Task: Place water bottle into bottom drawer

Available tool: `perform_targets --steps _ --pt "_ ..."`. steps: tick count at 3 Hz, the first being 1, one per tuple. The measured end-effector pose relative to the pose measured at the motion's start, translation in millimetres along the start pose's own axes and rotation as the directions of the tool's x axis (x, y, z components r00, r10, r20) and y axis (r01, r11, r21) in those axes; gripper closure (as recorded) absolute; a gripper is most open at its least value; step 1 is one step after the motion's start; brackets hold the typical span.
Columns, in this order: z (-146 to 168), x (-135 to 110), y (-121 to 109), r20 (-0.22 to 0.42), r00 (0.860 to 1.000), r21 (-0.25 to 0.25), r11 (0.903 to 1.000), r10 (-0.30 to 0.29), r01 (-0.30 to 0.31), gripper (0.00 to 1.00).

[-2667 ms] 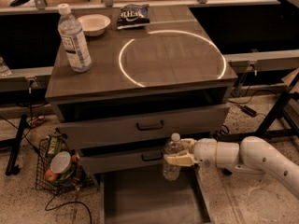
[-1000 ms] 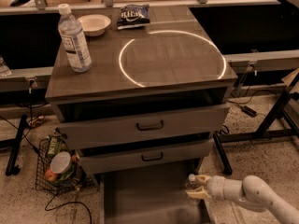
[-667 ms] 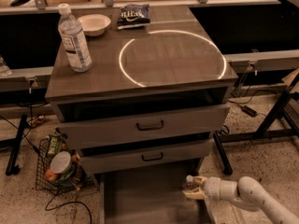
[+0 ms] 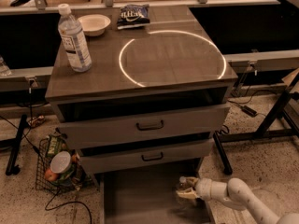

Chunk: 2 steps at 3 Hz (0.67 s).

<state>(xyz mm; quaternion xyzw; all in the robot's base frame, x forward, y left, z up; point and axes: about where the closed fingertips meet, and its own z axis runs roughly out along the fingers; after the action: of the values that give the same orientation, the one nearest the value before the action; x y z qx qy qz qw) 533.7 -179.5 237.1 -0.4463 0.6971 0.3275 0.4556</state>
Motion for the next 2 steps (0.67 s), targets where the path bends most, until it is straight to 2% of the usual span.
perform_targets --steps 1,2 --pt "19.5 9.8 -1.6 0.023 1.0 -0.007 0.9998 -0.019 0.019 1.0" --pt "22.6 11.5 -2.4 0.029 0.999 0.001 0.9994 -0.033 0.033 0.87"
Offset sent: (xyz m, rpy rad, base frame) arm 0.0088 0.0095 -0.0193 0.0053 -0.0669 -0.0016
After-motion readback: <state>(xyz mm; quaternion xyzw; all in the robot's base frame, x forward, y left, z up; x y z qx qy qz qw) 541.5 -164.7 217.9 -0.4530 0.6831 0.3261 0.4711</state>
